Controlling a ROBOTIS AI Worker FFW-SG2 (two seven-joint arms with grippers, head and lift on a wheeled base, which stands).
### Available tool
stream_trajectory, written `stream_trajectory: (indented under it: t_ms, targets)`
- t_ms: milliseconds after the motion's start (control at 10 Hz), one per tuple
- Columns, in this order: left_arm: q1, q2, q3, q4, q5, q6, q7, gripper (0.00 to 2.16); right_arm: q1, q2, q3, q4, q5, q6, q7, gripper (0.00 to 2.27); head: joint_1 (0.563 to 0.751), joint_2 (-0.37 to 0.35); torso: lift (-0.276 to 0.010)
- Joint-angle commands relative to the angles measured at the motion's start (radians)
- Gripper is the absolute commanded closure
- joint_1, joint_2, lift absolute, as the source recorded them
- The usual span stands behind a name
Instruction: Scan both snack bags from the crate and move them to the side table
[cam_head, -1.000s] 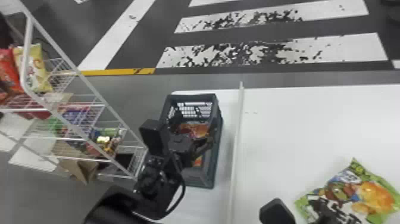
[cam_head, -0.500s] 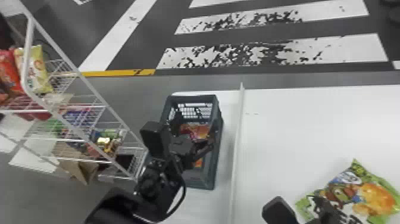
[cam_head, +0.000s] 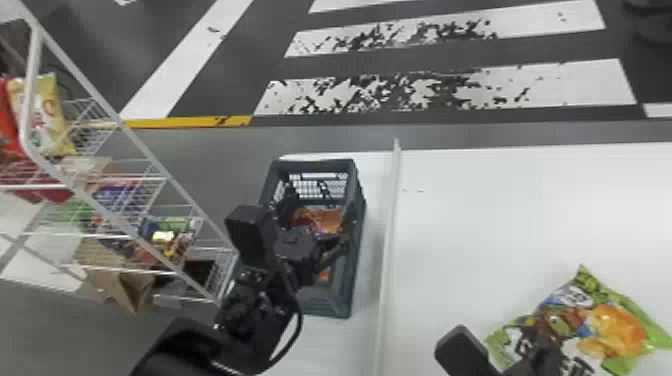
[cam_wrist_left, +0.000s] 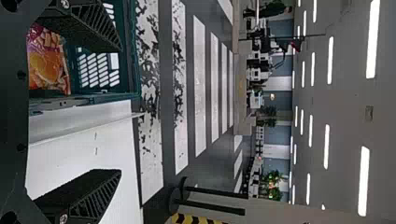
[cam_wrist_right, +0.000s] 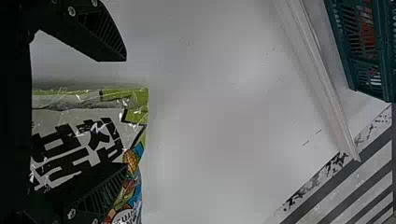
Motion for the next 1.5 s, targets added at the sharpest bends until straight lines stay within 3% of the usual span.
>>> stream_trajectory:
  t_ms: [0, 200, 400, 500, 700, 900, 1400]
  targets:
    - [-0.001, 0.001, 0.000, 0.001, 0.000, 0.000, -0.001, 0.07, -0.012, 0.001, 0.000, 0.025, 0.000, 0.003, 0.002, 0.12, 0.695, 0.312, -0.029]
    - [-0.004, 0.001, 0.000, 0.005, -0.001, 0.000, 0.001, 0.07, -0.030, 0.008, 0.000, 0.058, 0.005, 0.015, 0.014, 0.13, 0.695, 0.304, -0.029]
    - [-0.005, 0.002, 0.000, 0.014, -0.004, 0.000, 0.001, 0.07, -0.047, 0.017, 0.000, 0.073, 0.008, 0.080, 0.080, 0.45, 0.695, 0.299, -0.029]
    - [-0.005, 0.002, 0.000, 0.014, -0.006, 0.003, 0.001, 0.07, -0.052, 0.020, -0.005, 0.073, 0.009, 0.107, 0.113, 0.70, 0.695, 0.302, -0.029]
    - [-0.005, 0.004, 0.000, 0.014, -0.006, 0.003, 0.002, 0.07, -0.052, 0.020, -0.006, 0.071, 0.023, 0.101, 0.145, 1.57, 0.695, 0.305, -0.029]
    - [-0.005, 0.002, 0.000, 0.017, -0.007, 0.003, 0.002, 0.07, -0.021, 0.012, -0.026, 0.067, 0.031, -0.022, 0.137, 2.25, 0.695, 0.305, -0.029]
    - [-0.004, -0.006, 0.000, 0.018, -0.012, 0.003, 0.008, 0.07, 0.028, 0.001, -0.040, -0.001, 0.069, -0.025, 0.043, 2.25, 0.695, 0.302, -0.029]
